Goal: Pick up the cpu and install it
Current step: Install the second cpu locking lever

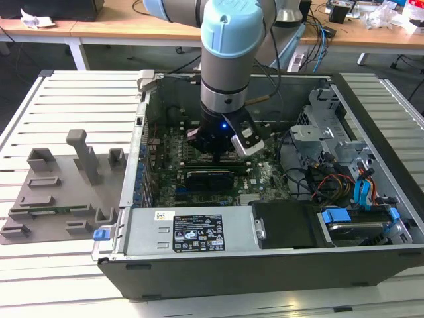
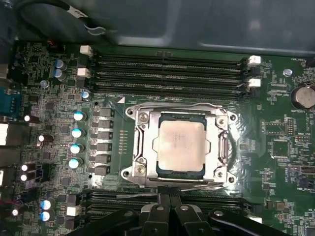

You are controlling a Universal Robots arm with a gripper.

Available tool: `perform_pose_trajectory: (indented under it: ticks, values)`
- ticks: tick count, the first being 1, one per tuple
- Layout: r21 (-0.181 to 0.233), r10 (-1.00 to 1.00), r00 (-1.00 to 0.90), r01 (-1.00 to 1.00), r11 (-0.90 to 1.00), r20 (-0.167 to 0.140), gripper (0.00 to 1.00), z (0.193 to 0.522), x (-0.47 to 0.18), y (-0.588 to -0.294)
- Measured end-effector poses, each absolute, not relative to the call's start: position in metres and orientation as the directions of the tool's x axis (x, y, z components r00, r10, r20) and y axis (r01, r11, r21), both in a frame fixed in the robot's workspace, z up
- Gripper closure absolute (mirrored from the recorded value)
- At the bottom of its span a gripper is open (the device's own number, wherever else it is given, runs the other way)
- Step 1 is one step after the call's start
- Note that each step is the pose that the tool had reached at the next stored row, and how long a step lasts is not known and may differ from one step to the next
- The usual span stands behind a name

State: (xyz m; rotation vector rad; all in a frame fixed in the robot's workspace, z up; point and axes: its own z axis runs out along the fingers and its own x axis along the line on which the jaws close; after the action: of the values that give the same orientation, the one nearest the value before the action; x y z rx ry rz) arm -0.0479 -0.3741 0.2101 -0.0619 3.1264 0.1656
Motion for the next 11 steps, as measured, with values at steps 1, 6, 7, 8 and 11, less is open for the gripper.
perform_pose_trajectory:
  ticks: [1,6,7,8,11]
  values:
    - [0.106,-0.039,-0.999,-0.04,0.994,-0.012,0.89,0.209,-0.053,-0.374]
    - [0.108,-0.039,-0.999,-0.04,0.993,-0.013,0.89,0.207,-0.072,-0.372]
    - [0.11,-0.039,-0.999,-0.04,0.993,-0.013,0.89,0.206,-0.076,-0.372]
    - [0.112,-0.039,-0.999,-0.04,0.993,-0.013,0.89,0.206,-0.077,-0.371]
    - [0.125,-0.039,-0.999,-0.041,0.991,-0.013,0.89,0.206,-0.081,-0.369]
